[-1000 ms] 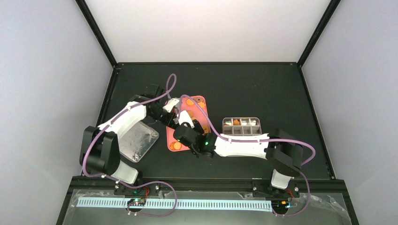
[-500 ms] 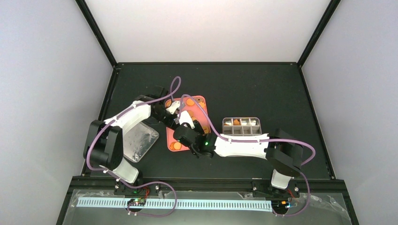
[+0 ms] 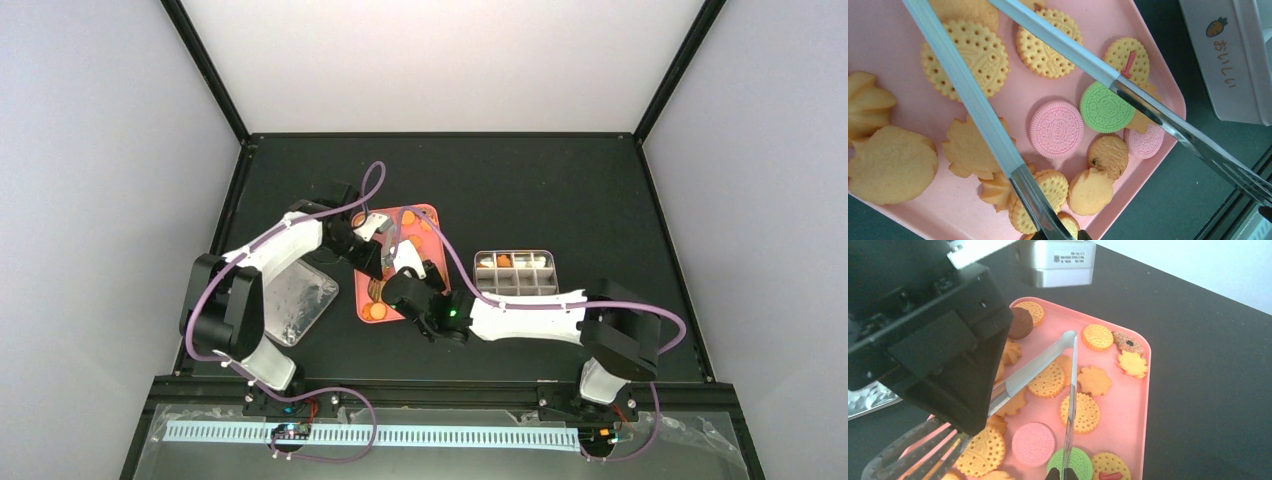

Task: Pack the cookies
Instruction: Adjust the clamp, then pass from the right arm to the left

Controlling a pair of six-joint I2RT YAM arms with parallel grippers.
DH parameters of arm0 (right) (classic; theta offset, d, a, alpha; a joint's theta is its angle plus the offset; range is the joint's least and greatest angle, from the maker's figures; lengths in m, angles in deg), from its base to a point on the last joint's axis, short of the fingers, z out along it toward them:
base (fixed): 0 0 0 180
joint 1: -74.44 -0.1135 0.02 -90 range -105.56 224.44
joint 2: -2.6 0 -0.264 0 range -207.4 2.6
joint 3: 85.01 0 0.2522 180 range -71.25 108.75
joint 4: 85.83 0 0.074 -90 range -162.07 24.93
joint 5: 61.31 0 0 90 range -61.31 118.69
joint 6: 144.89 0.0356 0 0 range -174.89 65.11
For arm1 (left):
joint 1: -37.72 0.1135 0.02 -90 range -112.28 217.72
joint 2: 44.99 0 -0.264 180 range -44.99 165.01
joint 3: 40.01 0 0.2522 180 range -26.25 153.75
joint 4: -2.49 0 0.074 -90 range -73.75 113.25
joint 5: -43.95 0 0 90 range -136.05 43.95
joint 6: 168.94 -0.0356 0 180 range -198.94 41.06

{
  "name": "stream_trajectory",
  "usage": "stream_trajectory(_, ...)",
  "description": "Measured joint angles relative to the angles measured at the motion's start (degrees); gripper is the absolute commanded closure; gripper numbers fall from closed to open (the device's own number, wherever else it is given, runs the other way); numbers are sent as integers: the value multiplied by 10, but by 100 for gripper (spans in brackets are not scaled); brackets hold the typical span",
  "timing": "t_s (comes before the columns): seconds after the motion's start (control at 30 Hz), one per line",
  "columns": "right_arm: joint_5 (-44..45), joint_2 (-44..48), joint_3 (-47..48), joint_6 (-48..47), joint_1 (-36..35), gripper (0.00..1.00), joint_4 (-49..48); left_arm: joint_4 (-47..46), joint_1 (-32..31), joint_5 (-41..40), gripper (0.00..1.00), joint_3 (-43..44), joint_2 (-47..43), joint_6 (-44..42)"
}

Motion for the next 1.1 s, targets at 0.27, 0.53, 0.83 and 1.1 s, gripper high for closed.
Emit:
stream_trajectory(0.27, 17, 32, -51, 10, 0, 99, -43, 13, -3, -22, 98, 29, -6, -2)
stream_trajectory(0.53, 21, 63, -86, 31, 1, 99, -78, 16, -8, -80, 98, 40, -51, -16)
stream_trajectory(0.83, 21, 86, -112, 51, 1, 99, -109, 14, -13, -159, 98, 45, -100, -42)
stream_trajectory(1.1, 2, 103, -114, 54, 2, 94, -114, 7, -15, -181, 98, 44, -117, -54)
